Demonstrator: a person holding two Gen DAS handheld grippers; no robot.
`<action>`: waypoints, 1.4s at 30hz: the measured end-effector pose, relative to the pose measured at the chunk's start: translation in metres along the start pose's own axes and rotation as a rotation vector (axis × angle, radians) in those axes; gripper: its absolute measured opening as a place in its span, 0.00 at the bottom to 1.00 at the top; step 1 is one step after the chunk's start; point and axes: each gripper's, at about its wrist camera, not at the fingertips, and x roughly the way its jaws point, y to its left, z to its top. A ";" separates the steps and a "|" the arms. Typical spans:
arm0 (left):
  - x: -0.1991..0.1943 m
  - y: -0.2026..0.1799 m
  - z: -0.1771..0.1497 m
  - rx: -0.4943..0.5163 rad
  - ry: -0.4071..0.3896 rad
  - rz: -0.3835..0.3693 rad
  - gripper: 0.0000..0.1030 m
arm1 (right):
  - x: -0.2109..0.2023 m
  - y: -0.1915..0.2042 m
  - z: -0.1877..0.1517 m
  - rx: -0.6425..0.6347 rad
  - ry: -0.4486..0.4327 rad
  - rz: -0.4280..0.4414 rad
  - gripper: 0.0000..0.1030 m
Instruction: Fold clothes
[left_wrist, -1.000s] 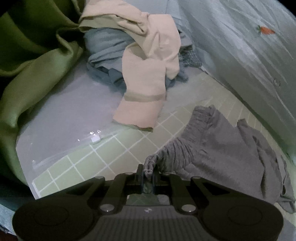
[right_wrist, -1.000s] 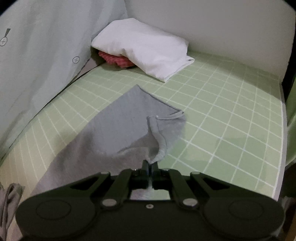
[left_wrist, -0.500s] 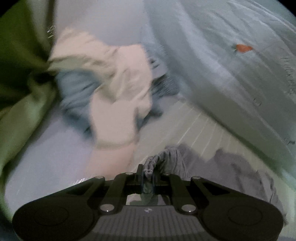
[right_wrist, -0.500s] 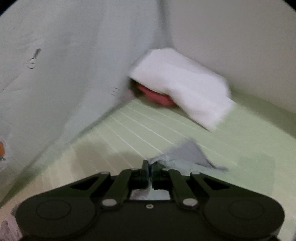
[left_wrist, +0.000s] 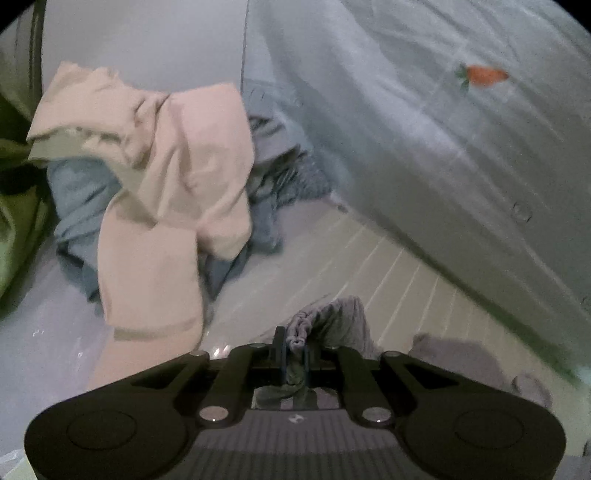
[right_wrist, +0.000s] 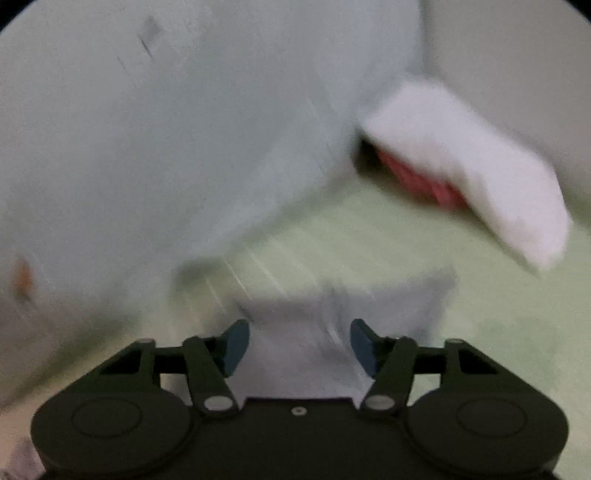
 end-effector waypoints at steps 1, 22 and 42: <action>0.001 0.004 -0.002 -0.006 0.009 0.007 0.09 | 0.006 -0.005 -0.009 0.013 0.032 -0.015 0.57; -0.012 0.019 0.001 -0.022 -0.013 0.060 0.09 | -0.021 -0.023 -0.013 0.018 -0.035 0.005 0.01; -0.040 0.011 0.018 -0.031 -0.027 -0.029 0.09 | -0.095 -0.053 0.030 0.152 -0.223 -0.015 0.01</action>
